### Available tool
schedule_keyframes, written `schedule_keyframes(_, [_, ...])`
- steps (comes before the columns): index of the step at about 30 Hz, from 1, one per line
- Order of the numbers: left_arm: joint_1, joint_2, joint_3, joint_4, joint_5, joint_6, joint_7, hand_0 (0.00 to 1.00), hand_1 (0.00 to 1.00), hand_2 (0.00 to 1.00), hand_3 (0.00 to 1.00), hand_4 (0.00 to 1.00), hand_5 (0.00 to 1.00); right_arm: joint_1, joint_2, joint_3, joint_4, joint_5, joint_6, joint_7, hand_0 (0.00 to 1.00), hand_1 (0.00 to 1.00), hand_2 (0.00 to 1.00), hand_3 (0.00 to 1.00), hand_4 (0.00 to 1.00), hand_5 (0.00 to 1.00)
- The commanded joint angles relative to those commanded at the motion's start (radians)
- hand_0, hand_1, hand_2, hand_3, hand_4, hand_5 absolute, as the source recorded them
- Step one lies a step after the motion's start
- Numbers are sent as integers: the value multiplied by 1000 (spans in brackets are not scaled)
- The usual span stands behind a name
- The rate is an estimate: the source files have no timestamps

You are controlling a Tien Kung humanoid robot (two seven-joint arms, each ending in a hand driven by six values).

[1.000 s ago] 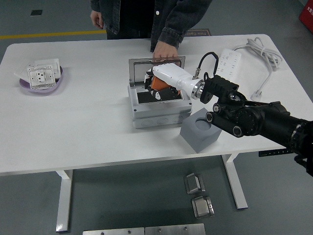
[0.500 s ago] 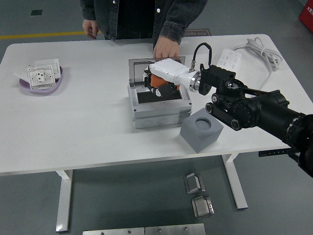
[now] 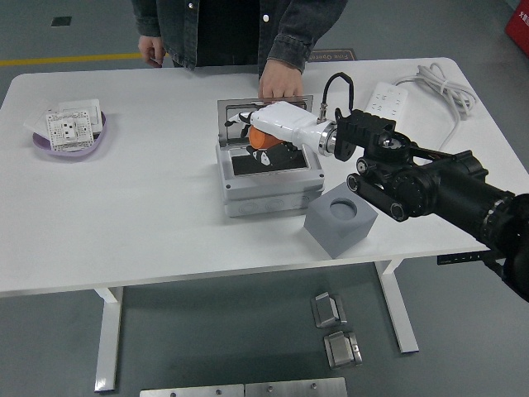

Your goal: Pick up the cylinder from the cube,place it in the box,flap close box

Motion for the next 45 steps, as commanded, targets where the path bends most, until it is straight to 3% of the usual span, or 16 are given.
schedule_keyframes(1, [0, 0, 2, 0, -2, 0, 0, 722, 759, 716, 824, 616, 263, -1, -1, 0, 0, 2, -1, 0, 449, 543, 744, 965, 573, 107])
schedule_keyframes(6, [-2, -1, 15, 0, -12, -2, -3, 722, 759, 716, 824, 616, 263, -6, -5, -12, 1, 25, -15, 0, 449, 543, 744, 965, 573, 107])
schedule_keyframes(7, [-2, -2, 19, 0, -15, -2, -4, 721, 758, 680, 818, 602, 255, -7, -6, -15, 1, 31, -18, 0, 455, 545, 743, 970, 610, 130])
schedule_keyframes(18, [-1, -6, 21, 0, -6, -7, -1, 718, 755, 641, 809, 580, 236, -16, -18, -53, 5, 93, -60, 2, 457, 545, 734, 965, 619, 137])
schedule_keyframes(19, [0, -7, 19, 0, -3, -7, 0, 717, 751, 599, 790, 555, 216, -18, -22, -66, 11, 108, -73, 1, 461, 536, 719, 963, 622, 141])
schedule_keyframes(24, [9, -13, 0, 0, 12, -8, 5, 717, 751, 599, 790, 555, 216, -34, -63, -100, 97, 158, -138, -6, 461, 536, 719, 963, 622, 141])
schedule_keyframes(29, [15, -17, -10, 0, 19, -8, 7, 715, 751, 581, 778, 537, 203, -29, -104, -19, 189, 124, -131, -25, 461, 529, 711, 956, 622, 144])
schedule_keyframes(32, [16, -17, -13, 0, 19, -7, 7, 714, 749, 576, 774, 538, 205, -7, -116, 22, 205, 119, -115, -36, 455, 523, 709, 944, 623, 163])
schedule_keyframes(38, [17, -13, -18, 0, 19, -6, 9, 712, 746, 572, 772, 530, 197, 61, -110, 56, 136, 150, -47, -57, 448, 521, 708, 929, 627, 178])
schedule_keyframes(42, [13, -7, -27, 0, 26, -6, 12, 712, 746, 572, 772, 530, 197, 105, -85, 32, 53, 221, 0, -63, 448, 521, 708, 929, 627, 178])
schedule_keyframes(43, [11, -6, -26, 0, 25, -6, 12, 712, 745, 570, 768, 523, 191, 112, -79, 22, 32, 241, 6, -63, 676, 663, 748, 938, 694, 280])
schedule_keyframes(45, [6, -3, -20, 0, 19, -5, 10, 712, 745, 570, 768, 523, 191, 121, -70, -2, -9, 280, 15, -62, 676, 663, 748, 938, 694, 280])
